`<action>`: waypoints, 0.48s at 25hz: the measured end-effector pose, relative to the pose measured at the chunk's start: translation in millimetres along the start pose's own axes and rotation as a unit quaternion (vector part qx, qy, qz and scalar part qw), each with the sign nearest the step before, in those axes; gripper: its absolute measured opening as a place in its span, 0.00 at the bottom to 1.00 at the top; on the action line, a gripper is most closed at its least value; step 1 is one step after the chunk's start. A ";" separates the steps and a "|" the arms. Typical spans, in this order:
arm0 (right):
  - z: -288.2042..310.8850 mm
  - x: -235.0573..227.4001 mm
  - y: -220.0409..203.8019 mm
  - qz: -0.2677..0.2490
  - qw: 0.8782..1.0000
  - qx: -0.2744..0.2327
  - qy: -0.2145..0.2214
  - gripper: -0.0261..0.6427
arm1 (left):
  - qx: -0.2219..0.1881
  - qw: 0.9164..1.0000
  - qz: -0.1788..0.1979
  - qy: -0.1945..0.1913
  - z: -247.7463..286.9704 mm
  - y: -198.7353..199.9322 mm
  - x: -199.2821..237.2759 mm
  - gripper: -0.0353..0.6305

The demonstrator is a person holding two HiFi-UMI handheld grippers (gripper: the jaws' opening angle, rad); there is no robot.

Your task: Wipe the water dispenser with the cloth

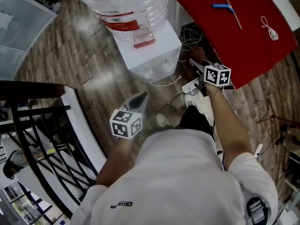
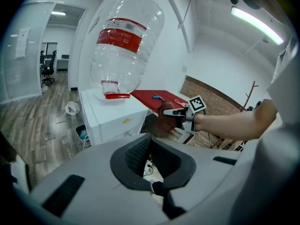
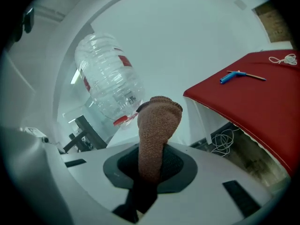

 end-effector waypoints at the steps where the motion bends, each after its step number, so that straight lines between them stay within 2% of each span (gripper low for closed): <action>1: 1.7 -2.9 7.9 0.008 1.000 0.003 0.010 0.13 | -0.001 1.000 0.001 0.002 4.7 4.1 0.1 0.04; 7: 33.2 -24.2 57.7 0.021 0.998 0.018 0.063 0.13 | 0.007 1.000 0.003 0.030 58.3 44.8 -1.2 0.04; 10: 50.5 -30.4 76.0 0.035 0.993 0.035 0.105 0.13 | 0.005 0.999 -0.016 0.046 96.0 68.4 -4.1 0.04; 12: 65.5 -35.0 78.0 0.033 0.989 0.063 0.129 0.13 | 0.006 0.998 -0.033 0.059 119.0 81.1 -3.8 0.04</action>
Point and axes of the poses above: the fingertips, and each gripper's own axes: z forward along the fingers, x to its left, y out of its top, the point moved 2 cm from there along -z, backward along the fingers, and after that the axes turned 6 degrees about z, right-handed, at the moved point
